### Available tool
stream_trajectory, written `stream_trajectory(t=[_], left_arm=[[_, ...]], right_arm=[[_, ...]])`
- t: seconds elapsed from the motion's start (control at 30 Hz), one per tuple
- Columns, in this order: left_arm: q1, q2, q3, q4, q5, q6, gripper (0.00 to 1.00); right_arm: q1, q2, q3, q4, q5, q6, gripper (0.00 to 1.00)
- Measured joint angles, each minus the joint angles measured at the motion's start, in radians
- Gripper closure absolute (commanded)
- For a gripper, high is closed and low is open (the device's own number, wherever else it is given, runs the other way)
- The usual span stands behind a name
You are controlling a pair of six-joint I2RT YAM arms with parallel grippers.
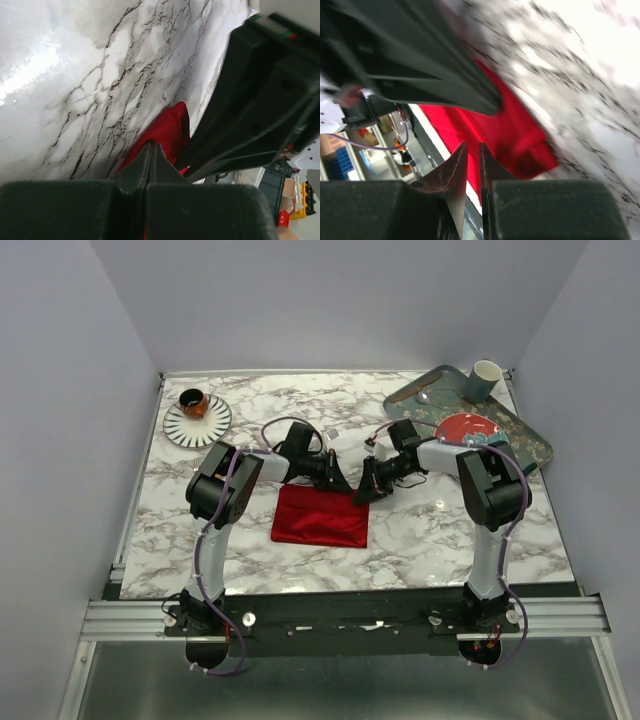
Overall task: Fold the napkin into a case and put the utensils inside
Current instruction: Smooth out the 2/3-rectangle-folded napkin at the center of the board.
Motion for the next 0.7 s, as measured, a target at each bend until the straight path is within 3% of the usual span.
stream_trajectory(t=[0.33, 0.5, 0.7], left_arm=[[0.001, 0.0, 0.0, -0.001, 0.002, 0.003, 0.99], [0.012, -0.01, -0.029, 0.049, 0.019, -0.002, 0.7], [0.03, -0.149, -0.143, 0.063, 0.061, 0.018, 0.65]], right_arm=[[-0.002, 0.061, -0.013, -0.034, 0.01, 0.0, 0.82], [-0.003, 0.065, -0.007, -0.047, 0.01, 0.0, 0.83], [-0.003, 0.065, -0.005, -0.051, 0.016, 0.0, 0.84]])
